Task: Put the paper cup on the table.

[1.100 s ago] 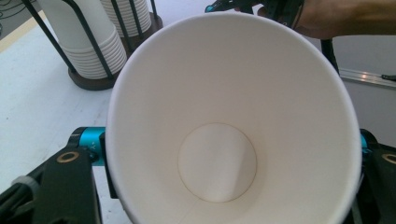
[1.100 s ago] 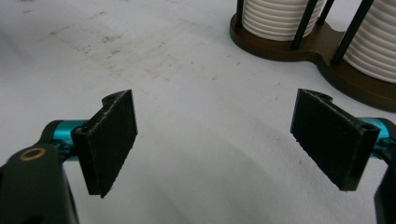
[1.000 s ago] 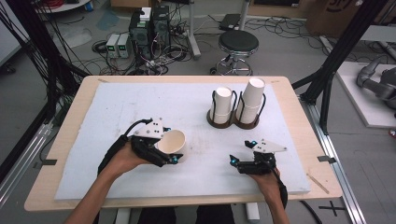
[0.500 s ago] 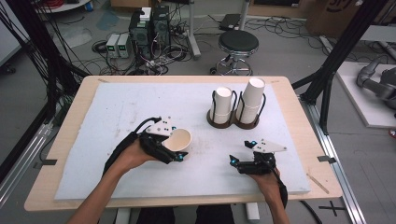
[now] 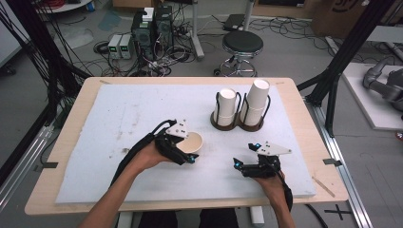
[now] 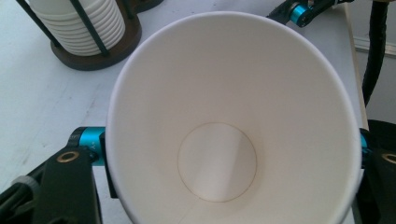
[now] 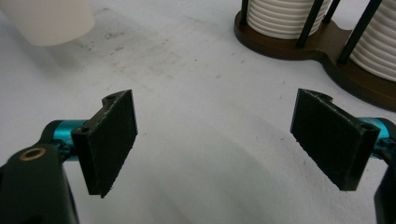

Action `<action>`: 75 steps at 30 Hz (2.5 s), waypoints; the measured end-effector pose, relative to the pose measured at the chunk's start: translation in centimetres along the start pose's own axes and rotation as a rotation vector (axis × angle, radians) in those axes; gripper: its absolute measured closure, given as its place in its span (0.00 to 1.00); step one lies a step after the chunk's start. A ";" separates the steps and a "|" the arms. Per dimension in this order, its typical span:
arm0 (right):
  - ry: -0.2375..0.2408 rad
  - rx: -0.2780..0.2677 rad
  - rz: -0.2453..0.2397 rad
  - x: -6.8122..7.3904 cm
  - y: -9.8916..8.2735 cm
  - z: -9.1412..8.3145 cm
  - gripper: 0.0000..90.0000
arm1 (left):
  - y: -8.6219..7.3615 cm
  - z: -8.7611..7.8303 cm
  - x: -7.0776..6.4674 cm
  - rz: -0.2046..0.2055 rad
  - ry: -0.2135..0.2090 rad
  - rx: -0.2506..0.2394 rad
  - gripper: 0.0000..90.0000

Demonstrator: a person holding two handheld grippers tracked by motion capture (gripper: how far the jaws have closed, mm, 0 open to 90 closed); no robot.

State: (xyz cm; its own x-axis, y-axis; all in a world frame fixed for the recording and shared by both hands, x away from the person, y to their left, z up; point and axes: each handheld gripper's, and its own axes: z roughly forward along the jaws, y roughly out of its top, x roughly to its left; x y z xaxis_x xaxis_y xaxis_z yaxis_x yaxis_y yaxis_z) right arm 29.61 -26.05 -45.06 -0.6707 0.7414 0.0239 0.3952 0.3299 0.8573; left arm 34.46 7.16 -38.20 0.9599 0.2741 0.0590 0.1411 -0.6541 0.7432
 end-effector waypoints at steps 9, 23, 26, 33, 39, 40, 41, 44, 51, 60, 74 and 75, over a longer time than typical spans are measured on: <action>0.014 -0.005 0.008 -0.1 0.0 -0.1 0.17 | -0.1 1.0 0.5 -0.008 0.019 0.039 0.30; 0.012 -0.004 0.011 -0.1 0.0 0.0 0.17 | -1.5 2.4 0.8 -0.048 0.013 0.049 0.29; 0.012 -0.001 0.010 -0.2 0.0 0.0 0.17 | -1.5 2.5 0.7 -0.044 0.015 0.046 0.28; 0.010 0.000 0.010 -0.2 0.0 0.0 0.17 | -1.7 2.9 0.8 -0.055 0.017 0.081 0.16; 0.014 -0.005 0.012 -0.2 0.0 0.0 0.17 | -2.2 3.4 0.7 -0.070 0.003 0.085 0.15; 0.014 -0.004 0.013 -0.2 0.0 0.0 0.17 | -2.5 3.5 0.8 -0.080 -0.001 0.083 0.15; 0.015 -0.004 0.013 -0.2 0.0 0.0 0.17 | -2.9 3.5 0.9 -0.090 -0.002 0.082 0.15; 0.018 -0.003 0.013 -0.2 0.0 0.0 0.17 | -3.8 3.4 1.0 -0.117 0.001 0.074 0.15; 0.013 0.001 0.008 -0.2 0.0 0.0 0.17 | -4.3 2.8 0.9 -0.127 -0.005 0.052 0.15; 0.014 0.007 0.015 -0.2 0.0 0.1 0.17 | -6.1 0.8 0.4 -0.140 0.022 0.016 0.15; 0.005 0.004 0.002 -0.1 0.0 0.1 0.17 | -11.9 -6.1 -0.4 -0.206 0.099 -0.173 0.15; 0.006 0.004 0.001 0.0 0.0 0.0 0.17 | -12.3 -6.5 -0.4 -0.205 0.084 -0.191 0.15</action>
State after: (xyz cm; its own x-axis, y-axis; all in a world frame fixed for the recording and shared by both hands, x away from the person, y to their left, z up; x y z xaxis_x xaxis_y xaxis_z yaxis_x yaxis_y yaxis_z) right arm 29.64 -26.04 -45.10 -0.6737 0.7384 0.0278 0.3987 0.3316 0.8550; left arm 30.81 19.66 -43.05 0.8913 0.4500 -0.0565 0.2745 -0.4361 0.8570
